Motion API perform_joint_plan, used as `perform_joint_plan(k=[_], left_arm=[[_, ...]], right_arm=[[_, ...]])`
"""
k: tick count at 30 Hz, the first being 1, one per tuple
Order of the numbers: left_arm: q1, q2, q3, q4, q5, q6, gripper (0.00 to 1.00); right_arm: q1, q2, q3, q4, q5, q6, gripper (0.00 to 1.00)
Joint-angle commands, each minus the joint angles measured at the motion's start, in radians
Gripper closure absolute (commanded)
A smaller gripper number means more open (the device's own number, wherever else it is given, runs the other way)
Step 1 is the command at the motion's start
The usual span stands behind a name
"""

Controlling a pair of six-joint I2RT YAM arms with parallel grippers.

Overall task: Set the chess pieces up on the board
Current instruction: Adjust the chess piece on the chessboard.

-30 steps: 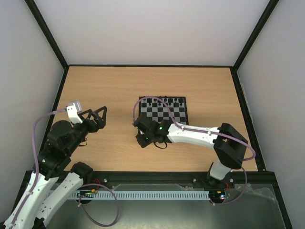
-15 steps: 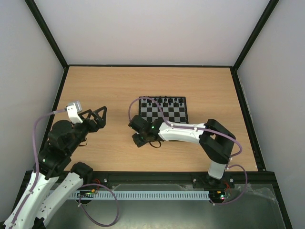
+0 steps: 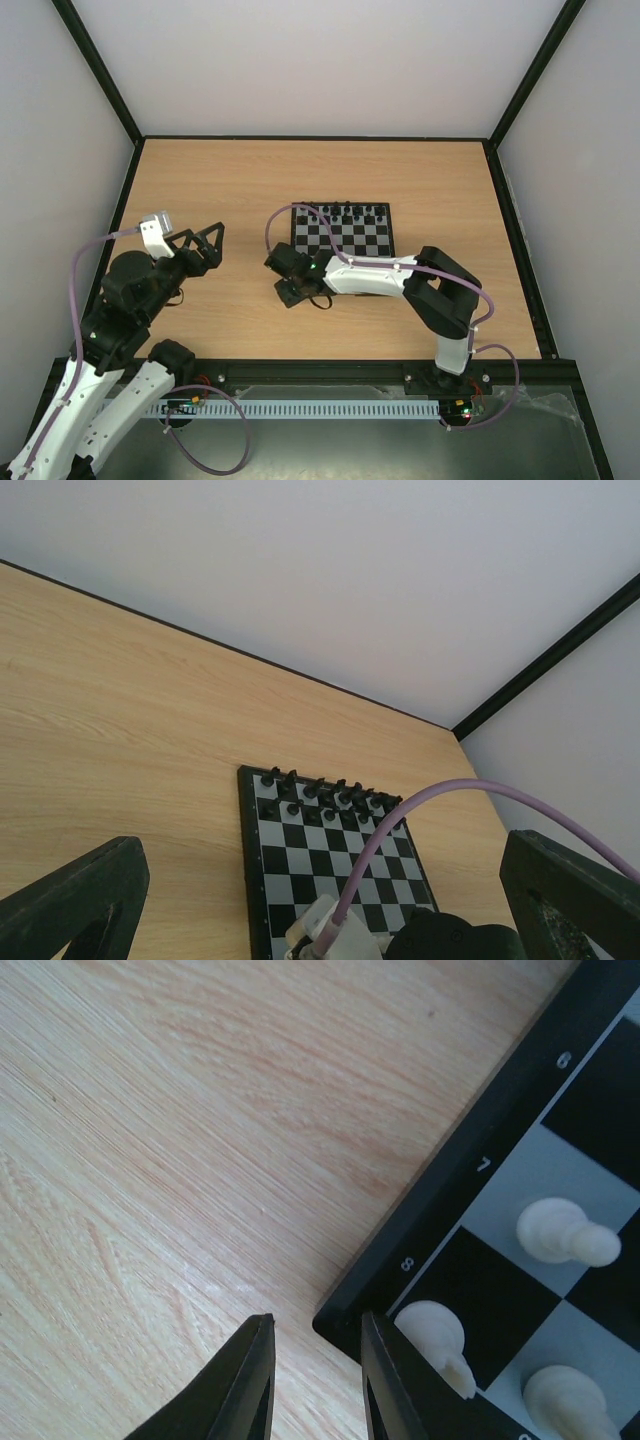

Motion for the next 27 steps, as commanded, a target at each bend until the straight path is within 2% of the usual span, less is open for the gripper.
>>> perform_joint_plan(k=[1,27], left_arm=[[-0.003,0.008,-0.009,0.007,-0.007,0.001,0.0],[-0.003,0.002,-0.018,0.006,-0.004,-0.002,0.0]], right_arm=[[0.0,0.018,0.037,-0.04,0.045,-0.004,0.74],[-0.025,0.012,0.037,-0.038,0.055,-0.019,0.74]])
